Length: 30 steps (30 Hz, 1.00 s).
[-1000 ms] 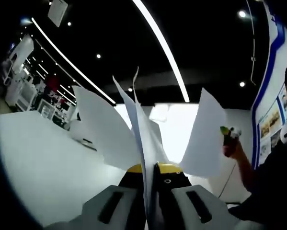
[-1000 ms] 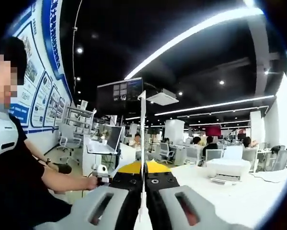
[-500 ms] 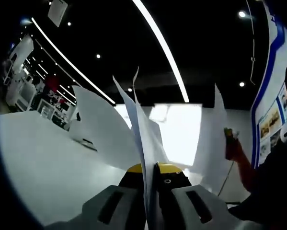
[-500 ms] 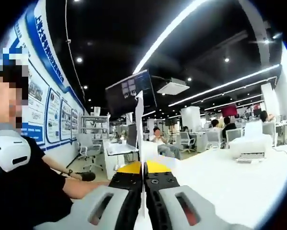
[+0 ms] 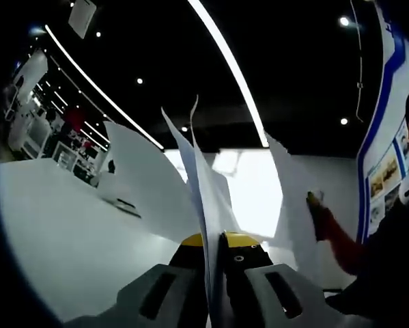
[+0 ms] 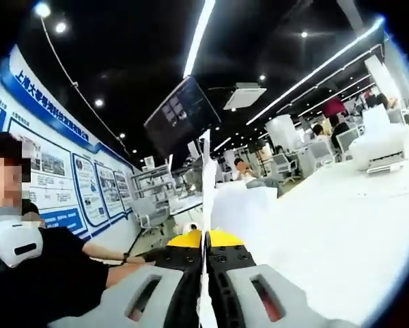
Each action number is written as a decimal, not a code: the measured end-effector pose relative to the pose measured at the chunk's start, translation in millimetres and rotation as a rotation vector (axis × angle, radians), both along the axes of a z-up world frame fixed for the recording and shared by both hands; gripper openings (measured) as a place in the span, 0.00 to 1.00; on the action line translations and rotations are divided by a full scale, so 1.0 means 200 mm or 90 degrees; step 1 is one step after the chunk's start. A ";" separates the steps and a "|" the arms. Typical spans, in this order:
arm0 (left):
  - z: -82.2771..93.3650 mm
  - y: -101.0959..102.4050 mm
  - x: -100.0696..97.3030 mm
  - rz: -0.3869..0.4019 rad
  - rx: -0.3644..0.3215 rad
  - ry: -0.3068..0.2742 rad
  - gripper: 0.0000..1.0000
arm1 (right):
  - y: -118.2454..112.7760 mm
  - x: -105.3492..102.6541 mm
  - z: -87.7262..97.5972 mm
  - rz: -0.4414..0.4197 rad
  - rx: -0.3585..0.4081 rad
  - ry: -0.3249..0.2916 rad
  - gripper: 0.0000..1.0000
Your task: Organize the stack of printing papers by aligning and flattening the scattered papers on the table
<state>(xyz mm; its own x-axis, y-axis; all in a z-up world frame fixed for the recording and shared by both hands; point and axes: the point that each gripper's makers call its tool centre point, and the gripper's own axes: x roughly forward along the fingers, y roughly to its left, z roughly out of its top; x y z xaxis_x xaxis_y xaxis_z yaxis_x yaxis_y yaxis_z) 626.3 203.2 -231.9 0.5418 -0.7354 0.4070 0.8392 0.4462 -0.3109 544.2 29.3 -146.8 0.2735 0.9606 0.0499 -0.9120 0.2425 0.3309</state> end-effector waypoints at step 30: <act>0.02 0.01 -0.01 -0.051 -0.055 0.033 0.08 | 0.06 0.45 -0.29 -0.078 -0.114 0.040 0.00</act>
<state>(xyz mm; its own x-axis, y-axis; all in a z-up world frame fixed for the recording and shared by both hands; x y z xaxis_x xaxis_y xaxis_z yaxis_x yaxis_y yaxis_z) 624.8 205.8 -227.3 0.5049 -0.7400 0.4443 0.8529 0.3484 -0.3889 634.4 42.3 -205.7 0.3858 0.9121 -0.1388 -0.8511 0.4099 0.3279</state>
